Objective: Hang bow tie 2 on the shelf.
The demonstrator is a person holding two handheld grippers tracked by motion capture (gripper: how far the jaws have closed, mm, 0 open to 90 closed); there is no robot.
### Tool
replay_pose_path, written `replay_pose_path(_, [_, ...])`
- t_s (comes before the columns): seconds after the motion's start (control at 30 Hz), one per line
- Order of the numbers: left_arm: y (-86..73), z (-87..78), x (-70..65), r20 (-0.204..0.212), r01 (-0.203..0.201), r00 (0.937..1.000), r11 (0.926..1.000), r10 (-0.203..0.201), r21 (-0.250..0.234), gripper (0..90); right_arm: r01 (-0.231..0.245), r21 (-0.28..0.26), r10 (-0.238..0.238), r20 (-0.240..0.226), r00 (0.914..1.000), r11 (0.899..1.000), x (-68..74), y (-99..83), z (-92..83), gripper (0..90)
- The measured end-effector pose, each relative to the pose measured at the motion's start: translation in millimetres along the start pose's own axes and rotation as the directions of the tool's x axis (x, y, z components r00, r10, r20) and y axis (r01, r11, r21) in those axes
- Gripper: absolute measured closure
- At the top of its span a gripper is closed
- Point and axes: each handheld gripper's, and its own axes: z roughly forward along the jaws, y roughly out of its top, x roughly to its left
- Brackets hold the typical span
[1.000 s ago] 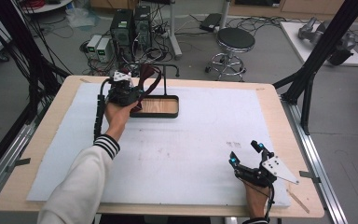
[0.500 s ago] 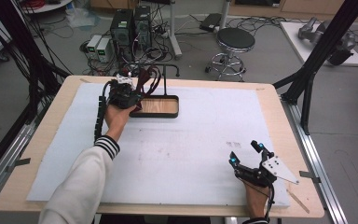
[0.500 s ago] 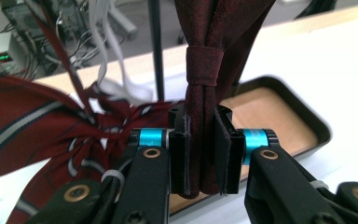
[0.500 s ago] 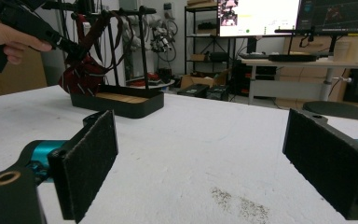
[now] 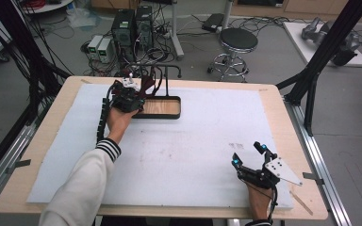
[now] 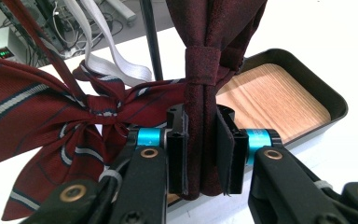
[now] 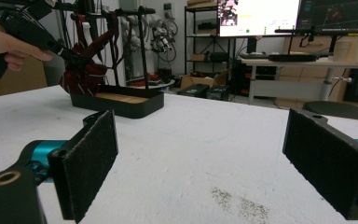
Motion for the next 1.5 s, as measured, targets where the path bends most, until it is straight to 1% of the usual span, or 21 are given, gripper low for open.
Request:
replay_pose_path(0.07, [-0.7,0.0,2.2,0.031,0.002,0.9995,1.0000,-0.002,0.002,66.4,-0.002,-0.001,0.002,0.000,1.0000,1.000,0.1,0.0,0.0,9.6])
replay_pose_path(0.17, [-3.8,3.3,3.7,0.100,-0.005,0.9950,0.9996,0.003,0.026,43.1,-0.002,-0.001,0.002,0.000,1.0000,1.000,0.1,0.0,0.0,9.6])
replay_pose_path(0.27, [-6.9,1.6,1.5,0.102,-0.050,0.9936,0.9988,0.049,0.002,23.3,-0.006,0.003,0.006,-0.002,1.0000,1.000,0.6,0.0,-0.1,9.6])
replay_pose_path(0.37, [-8.1,-3.5,2.2,0.158,-0.031,0.9868,0.9988,0.037,-0.037,17.9,-0.001,-0.001,0.001,0.000,1.0000,1.000,0.0,0.0,0.0,9.6])
replay_pose_path(0.47, [-7.8,-11.7,2.8,0.183,-0.035,0.9819,0.9970,0.047,-0.069,14.5,0.000,-0.001,0.000,-0.002,1.0000,1.000,0.2,0.0,0.0,9.6])
replay_pose_path(0.5, [-8.4,-16.4,2.9,0.204,-0.041,0.9772,0.9948,0.060,-0.093,14.2,-0.005,0.002,0.005,-0.001,1.0000,1.000,0.4,-0.1,-0.1,9.6])
replay_pose_path(0.6, [-14.1,-31.0,3.9,0.224,-0.053,0.9702,0.9839,0.091,-0.171,13.9,-0.007,0.004,0.007,-0.002,1.0000,1.000,0.2,0.0,0.1,9.6])
replay_pose_path(0.73, [-30.4,-56.5,9.8,0.246,-0.042,0.9623,0.9577,0.115,-0.285,12.7,-0.003,0.003,0.003,-0.003,1.0000,1.000,0.7,0.1,0.4,9.6])
replay_pose_path(0.8, [-40.3,-71.6,14.6,0.249,-0.044,0.9591,0.9396,0.135,-0.339,12.1,0.003,0.007,-0.003,-0.002,1.0000,1.000,1.0,0.0,0.4,9.6])
replay_pose_path(0.83, [-46.0,-80.0,17.5,0.253,-0.045,0.9562,0.9277,0.147,-0.371,12.0,0.004,0.006,-0.004,-0.002,1.0000,1.000,1.0,0.0,0.4,9.6])
replay_pose_path(0.87, [-53.9,-90.2,21.2,0.243,-0.052,0.9561,0.9107,0.164,-0.410,12.0,0.005,0.004,-0.005,-0.001,1.0000,1.000,1.0,0.0,0.3,9.6])
replay_pose_path(0.93, [-66.0,-103.6,27.1,0.236,-0.059,0.9546,0.8917,0.182,-0.449,12.0,0.005,0.003,-0.005,-0.002,1.0000,1.000,1.0,0.0,0.3,9.6])
replay_pose_path(1.0, [-82.9,-116.8,35.6,0.239,-0.044,0.9523,0.8607,0.190,-0.507,11.8,0.005,0.003,-0.005,-0.001,1.0000,1.000,1.2,0.0,0.5,9.6])
replay_pose_path(1.03, [-95.0,-123.8,40.9,0.233,-0.026,0.9559,0.8437,0.178,-0.536,11.8,0.009,0.001,-0.009,-0.004,1.0000,1.000,1.1,0.0,0.7,9.6])
replay_pose_path(1.1, [-116.7,-133.6,49.8,0.226,0.001,0.9613,0.8189,0.157,-0.574,11.8,0.011,0.002,-0.011,-0.002,0.9999,1.000,1.4,0.1,0.7,9.6])
replay_pose_path(1.17, [-134.4,-141.2,54.0,0.208,0.003,0.9666,0.8043,0.150,-0.594,11.7,0.007,0.005,-0.007,-0.001,1.0000,1.000,1.8,0.1,0.7,9.6])
replay_pose_path(1.23, [-150.7,-148.3,55.6,0.204,0.012,0.9690,0.7969,0.140,-0.604,11.7,0.009,0.006,-0.009,0.000,1.0000,1.000,1.8,0.1,0.6,9.6])
replay_pose_path(1.37, [-180.7,-158.0,54.1,0.197,0.018,0.9697,0.7654,0.144,-0.643,11.7,0.014,0.009,-0.014,-0.002,0.9999,1.000,2.1,0.2,0.9,9.6])
replay_pose_path(1.4, [-186.5,-158.6,53.6,0.192,0.016,0.9708,0.7629,0.143,-0.646,11.6,0.014,0.009,-0.014,-0.001,0.9999,1.000,2.3,0.2,0.7,9.6])
replay_pose_path(1.43, [-191.0,-158.4,53.0,0.180,0.014,0.9746,0.7667,0.133,-0.642,11.6,0.019,0.008,-0.019,-0.002,0.9998,1.000,2.2,0.1,0.9,9.6])
replay_pose_path(1.5, [-198.0,-157.5,53.1,0.181,0.022,0.9754,0.7634,0.125,-0.646,11.6,0.019,0.007,-0.019,-0.001,0.9998,1.000,2.3,0.1,0.9,9.6])
